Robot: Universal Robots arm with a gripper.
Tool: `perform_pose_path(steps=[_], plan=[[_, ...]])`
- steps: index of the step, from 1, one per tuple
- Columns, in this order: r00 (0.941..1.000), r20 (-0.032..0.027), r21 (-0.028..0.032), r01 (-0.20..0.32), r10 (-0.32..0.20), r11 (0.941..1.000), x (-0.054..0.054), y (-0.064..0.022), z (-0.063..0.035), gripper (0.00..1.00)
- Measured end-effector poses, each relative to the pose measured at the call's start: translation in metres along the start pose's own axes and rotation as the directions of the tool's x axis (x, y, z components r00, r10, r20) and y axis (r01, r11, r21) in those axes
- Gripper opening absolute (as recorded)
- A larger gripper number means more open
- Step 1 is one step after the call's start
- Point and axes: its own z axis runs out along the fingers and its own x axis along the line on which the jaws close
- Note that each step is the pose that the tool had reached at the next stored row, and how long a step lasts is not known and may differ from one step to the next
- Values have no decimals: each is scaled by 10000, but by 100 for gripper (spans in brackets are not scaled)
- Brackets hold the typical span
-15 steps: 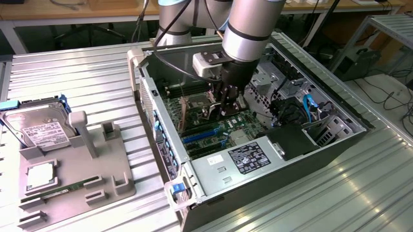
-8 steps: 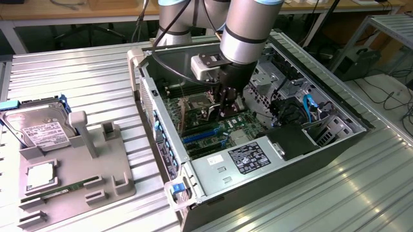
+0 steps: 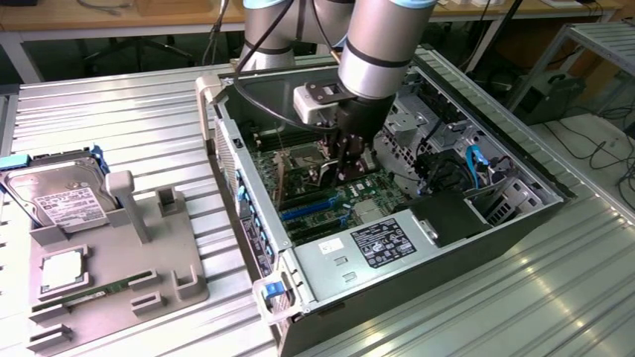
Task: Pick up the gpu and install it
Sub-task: 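Insert the gpu into the slot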
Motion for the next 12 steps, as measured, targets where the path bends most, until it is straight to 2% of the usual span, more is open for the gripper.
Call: perform_pose_path(steps=[4,9,12], plan=[[10000,-1,-11,0,0,10000,0,0,3,28],[10000,0,-11,-38,38,10000,0,58,17,28],[9999,0,-12,-120,120,9999,13,61,29,28]])
